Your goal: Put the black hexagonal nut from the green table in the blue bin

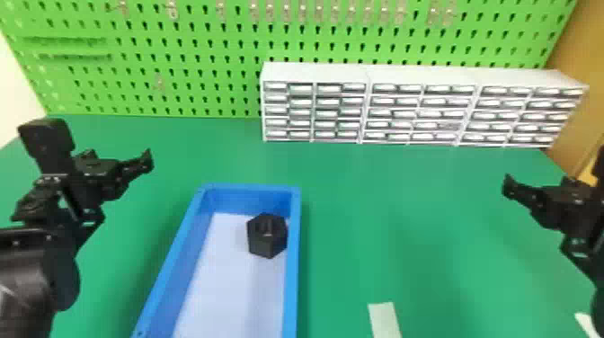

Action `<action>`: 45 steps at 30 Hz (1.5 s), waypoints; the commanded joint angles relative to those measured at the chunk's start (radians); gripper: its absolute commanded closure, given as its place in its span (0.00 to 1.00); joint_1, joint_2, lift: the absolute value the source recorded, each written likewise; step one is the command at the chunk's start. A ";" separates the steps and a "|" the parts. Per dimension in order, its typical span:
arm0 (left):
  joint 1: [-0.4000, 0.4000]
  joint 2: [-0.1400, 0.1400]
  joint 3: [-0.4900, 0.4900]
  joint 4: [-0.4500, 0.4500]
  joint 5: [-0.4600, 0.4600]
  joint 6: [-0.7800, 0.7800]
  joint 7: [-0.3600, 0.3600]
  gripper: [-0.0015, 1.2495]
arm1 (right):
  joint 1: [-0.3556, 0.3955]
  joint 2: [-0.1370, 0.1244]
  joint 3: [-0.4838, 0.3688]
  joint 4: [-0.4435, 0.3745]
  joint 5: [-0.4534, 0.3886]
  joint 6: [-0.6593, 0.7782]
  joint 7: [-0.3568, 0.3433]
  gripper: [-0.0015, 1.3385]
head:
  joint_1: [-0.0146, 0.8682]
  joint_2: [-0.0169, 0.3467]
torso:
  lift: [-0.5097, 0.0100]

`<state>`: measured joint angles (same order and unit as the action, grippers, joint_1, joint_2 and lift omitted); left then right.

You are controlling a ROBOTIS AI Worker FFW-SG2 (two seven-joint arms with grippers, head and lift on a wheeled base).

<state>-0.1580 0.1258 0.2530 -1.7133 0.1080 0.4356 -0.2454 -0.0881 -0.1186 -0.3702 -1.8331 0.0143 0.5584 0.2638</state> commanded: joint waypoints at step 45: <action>0.002 0.000 0.003 0.001 0.002 -0.009 0.000 0.09 | -0.012 -0.019 0.017 0.017 0.006 0.000 0.000 0.17 | 0.77 0.14 | 0.79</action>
<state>-0.1565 0.1258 0.2572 -1.7119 0.1105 0.4264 -0.2452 -0.1011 -0.1381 -0.3513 -1.8162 0.0193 0.5584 0.2638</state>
